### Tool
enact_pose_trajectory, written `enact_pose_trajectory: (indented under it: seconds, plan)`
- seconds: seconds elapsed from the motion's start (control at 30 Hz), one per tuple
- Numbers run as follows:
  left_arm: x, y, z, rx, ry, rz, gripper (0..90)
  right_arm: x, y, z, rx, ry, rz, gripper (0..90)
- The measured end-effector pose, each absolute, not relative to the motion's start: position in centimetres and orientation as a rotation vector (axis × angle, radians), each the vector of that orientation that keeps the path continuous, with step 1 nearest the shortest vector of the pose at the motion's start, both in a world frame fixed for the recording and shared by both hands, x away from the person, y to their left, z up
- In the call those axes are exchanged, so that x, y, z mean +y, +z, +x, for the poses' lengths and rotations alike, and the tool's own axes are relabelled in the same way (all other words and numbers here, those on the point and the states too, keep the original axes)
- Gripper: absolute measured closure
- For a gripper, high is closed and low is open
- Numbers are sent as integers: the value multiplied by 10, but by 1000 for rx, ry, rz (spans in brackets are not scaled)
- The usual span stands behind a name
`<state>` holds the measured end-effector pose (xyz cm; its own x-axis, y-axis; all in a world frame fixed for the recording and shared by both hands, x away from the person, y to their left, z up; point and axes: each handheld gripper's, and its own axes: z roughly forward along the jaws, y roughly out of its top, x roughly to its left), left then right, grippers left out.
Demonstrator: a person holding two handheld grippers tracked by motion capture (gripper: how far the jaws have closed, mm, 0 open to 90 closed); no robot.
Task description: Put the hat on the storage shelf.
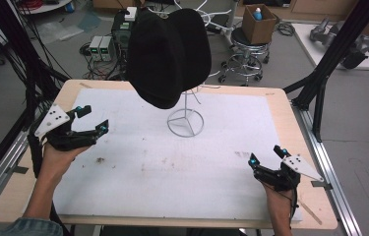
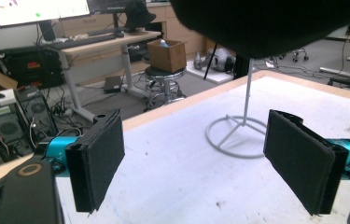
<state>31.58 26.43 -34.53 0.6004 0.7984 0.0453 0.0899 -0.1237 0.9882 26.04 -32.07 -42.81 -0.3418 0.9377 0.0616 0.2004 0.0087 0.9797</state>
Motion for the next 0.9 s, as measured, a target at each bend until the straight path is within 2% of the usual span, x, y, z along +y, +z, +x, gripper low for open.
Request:
enact_pose_trajectory:
  seconds: [0.53,0.9]
  plan:
    - [269,-396,310,835,716,1625,206,-317,-429,262,1646,1379,1184,70]
    - [274,-409,310,868,699,1625,207,-316,-430,263,1653,1370,1179,70]
